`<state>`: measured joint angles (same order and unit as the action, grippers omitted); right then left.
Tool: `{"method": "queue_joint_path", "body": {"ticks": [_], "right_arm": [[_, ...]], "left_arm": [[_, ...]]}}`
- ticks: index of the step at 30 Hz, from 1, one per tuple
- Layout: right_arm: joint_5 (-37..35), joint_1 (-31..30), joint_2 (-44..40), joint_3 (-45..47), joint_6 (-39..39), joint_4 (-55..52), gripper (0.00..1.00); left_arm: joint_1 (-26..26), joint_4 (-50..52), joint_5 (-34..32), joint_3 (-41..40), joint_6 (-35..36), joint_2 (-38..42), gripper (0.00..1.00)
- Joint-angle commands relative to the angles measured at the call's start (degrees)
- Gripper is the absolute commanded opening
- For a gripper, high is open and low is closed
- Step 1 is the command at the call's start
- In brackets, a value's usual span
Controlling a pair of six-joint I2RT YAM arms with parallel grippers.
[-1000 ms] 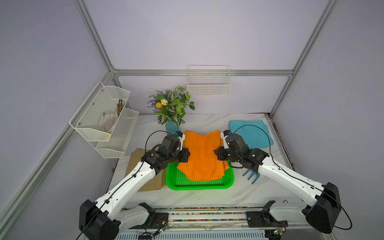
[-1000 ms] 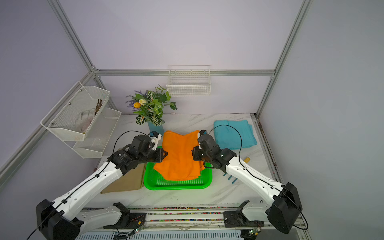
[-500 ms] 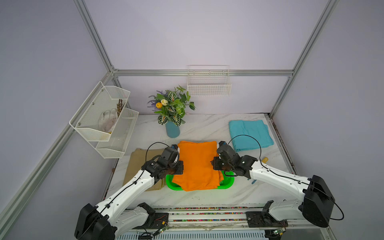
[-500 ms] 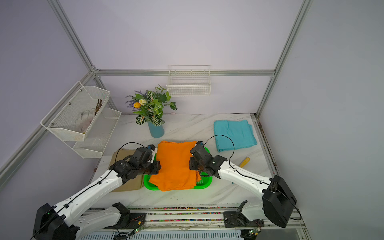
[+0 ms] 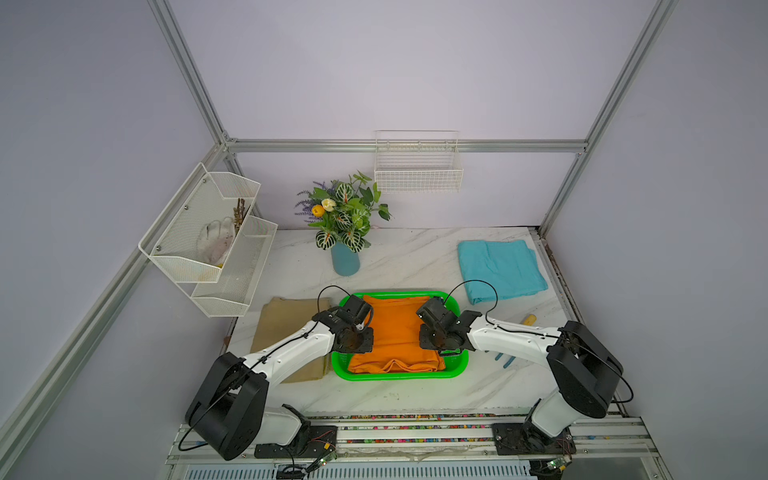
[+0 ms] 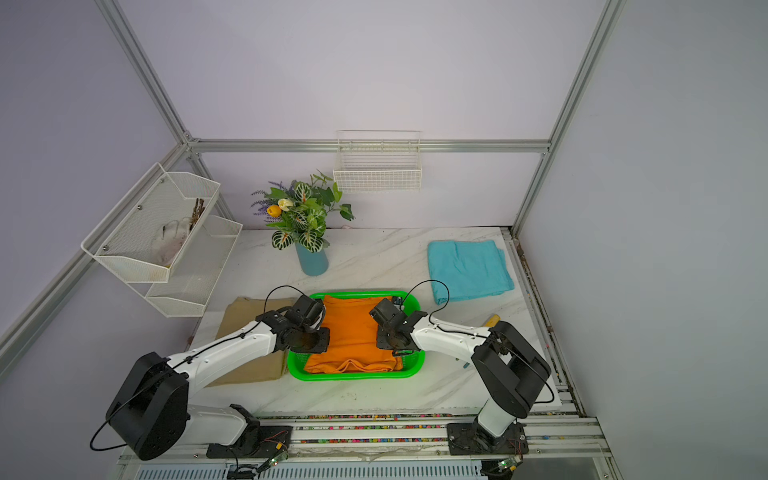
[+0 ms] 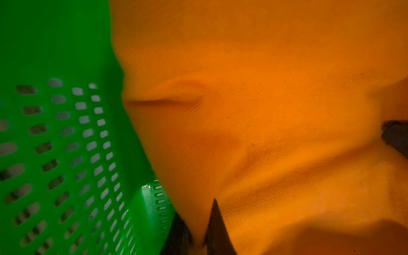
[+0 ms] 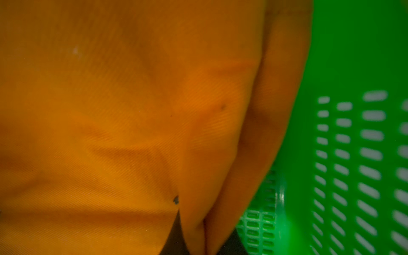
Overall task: Put the folded long pants in the basket
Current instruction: Place the long pant in the basket.
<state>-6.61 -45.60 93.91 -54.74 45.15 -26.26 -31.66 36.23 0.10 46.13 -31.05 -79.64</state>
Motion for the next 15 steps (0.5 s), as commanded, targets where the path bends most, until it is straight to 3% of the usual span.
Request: {"method": "queue_joint_path", "body": {"ticks": [1,2,3,6,8,11,15], "right_arm": [[-3.6,1.6,2.5,-0.5,-0.9,-4.5,0.02],[-3.5,1.5,2.2,-1.1,-1.5,-4.7,0.11],[-3.5,1.5,1.6,-1.8,-2.2,-4.8,0.19],[-3.7,1.6,-1.0,-4.8,-4.8,-6.3,0.41],[-3.5,1.6,-2.7,-7.6,-6.7,-8.0,0.49],[-4.5,1.8,-4.6,-11.5,-8.9,-11.1,0.55],[-5.8,3.7,-7.1,-13.5,-12.2,-14.6,0.54]], "left_arm": [[0.4,3.7,-5.5,1.1,0.0,-2.3,0.0],[0.4,4.3,-5.3,2.1,0.2,-3.1,0.0],[0.4,4.7,-5.3,3.2,0.4,-3.2,0.11],[0.4,6.0,-5.3,6.8,1.1,-2.4,0.57],[0.4,6.5,-5.4,9.4,1.2,-1.9,0.75],[0.4,6.7,-5.8,13.2,1.4,1.1,0.85],[0.4,6.0,-7.3,17.4,1.8,3.4,0.87]]}}
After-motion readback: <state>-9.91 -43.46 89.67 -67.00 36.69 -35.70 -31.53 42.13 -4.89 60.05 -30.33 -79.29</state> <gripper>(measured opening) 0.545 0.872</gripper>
